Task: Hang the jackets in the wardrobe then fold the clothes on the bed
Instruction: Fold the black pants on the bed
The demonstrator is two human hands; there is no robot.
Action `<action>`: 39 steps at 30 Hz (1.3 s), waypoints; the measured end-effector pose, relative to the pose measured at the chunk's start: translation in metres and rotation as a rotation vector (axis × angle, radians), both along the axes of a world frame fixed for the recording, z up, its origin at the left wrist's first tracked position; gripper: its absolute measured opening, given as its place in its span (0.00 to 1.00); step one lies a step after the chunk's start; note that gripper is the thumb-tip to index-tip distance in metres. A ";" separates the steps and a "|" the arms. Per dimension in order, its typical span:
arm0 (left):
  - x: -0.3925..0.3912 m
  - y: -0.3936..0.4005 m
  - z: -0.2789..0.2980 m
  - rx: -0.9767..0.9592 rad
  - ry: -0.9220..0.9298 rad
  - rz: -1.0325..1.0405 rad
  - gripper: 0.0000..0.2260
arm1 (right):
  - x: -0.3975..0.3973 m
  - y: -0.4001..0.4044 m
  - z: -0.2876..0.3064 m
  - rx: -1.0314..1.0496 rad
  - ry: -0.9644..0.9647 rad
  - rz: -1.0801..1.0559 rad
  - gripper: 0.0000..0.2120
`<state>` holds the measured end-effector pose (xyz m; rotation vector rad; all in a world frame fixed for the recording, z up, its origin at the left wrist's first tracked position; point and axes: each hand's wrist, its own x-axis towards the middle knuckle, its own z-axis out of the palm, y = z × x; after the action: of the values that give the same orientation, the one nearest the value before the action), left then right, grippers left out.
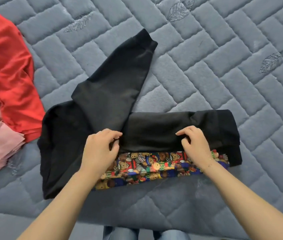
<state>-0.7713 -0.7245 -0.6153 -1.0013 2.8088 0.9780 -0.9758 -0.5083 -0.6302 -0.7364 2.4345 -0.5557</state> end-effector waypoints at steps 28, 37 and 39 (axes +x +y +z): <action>0.150 -0.165 -0.038 0.115 -0.546 -0.197 0.10 | 0.088 -0.090 0.017 -0.703 -1.167 -1.002 0.21; 0.126 -0.110 -0.026 0.358 -0.362 -0.118 0.42 | 0.059 -0.102 -0.010 -0.634 -1.129 -1.219 0.22; 0.112 -0.100 -0.023 0.589 -0.301 -0.002 0.30 | 0.046 -0.116 -0.008 -0.623 -1.101 -1.199 0.21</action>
<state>-0.6592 -0.8242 -0.6387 -0.9548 2.0853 1.3961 -0.9297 -0.6245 -0.6377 0.8156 1.3487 -1.6287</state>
